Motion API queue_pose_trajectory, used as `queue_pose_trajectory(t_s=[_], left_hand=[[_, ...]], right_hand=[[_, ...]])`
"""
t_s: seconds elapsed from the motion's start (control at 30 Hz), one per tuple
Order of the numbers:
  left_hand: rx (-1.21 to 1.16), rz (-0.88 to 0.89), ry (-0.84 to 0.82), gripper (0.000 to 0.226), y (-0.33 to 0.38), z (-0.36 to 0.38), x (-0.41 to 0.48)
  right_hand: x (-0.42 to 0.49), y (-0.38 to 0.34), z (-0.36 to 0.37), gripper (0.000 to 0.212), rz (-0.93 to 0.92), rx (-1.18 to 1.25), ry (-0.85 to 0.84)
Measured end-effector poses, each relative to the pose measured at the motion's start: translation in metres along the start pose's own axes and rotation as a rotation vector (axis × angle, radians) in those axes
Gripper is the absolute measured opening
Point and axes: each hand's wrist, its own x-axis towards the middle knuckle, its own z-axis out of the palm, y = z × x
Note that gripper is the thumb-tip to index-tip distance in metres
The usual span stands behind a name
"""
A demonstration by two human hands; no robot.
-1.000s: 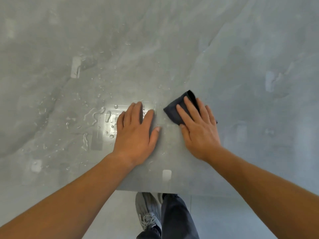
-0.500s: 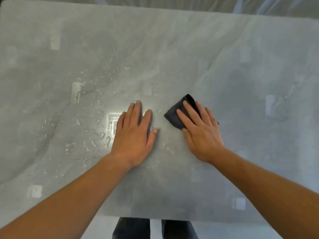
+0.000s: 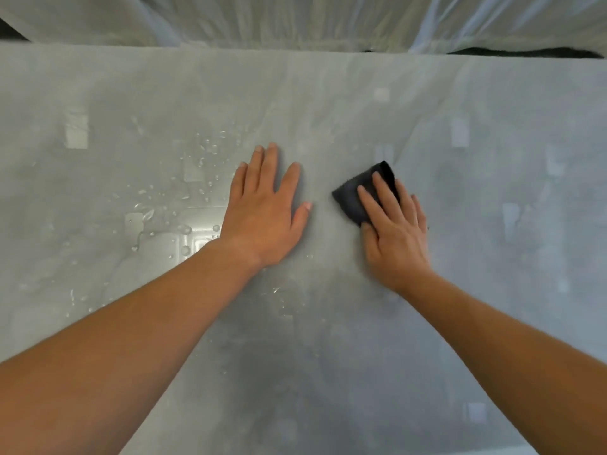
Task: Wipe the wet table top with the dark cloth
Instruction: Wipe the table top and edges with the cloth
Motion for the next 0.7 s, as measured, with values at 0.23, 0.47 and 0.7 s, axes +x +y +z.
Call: queue_pose_trajectory(t_s=[0.23, 0.47, 0.7], left_hand=[[-0.02, 0.019, -0.039, 0.067, -0.015, 0.004, 0.011], [-0.066, 0.02, -0.009, 0.068, -0.013, 0.005, 0.015], [-0.093, 0.008, 0.045, 0.07, -0.01, 0.012, 0.015]], right_hand=[[0.062, -0.031, 0.003, 0.059, 0.208, 0.014, 0.107], [0.047, -0.019, -0.005, 0.057, -0.042, -0.052, -0.025], [0.133, -0.035, -0.008, 0.059, 0.17, 0.018, 0.132]])
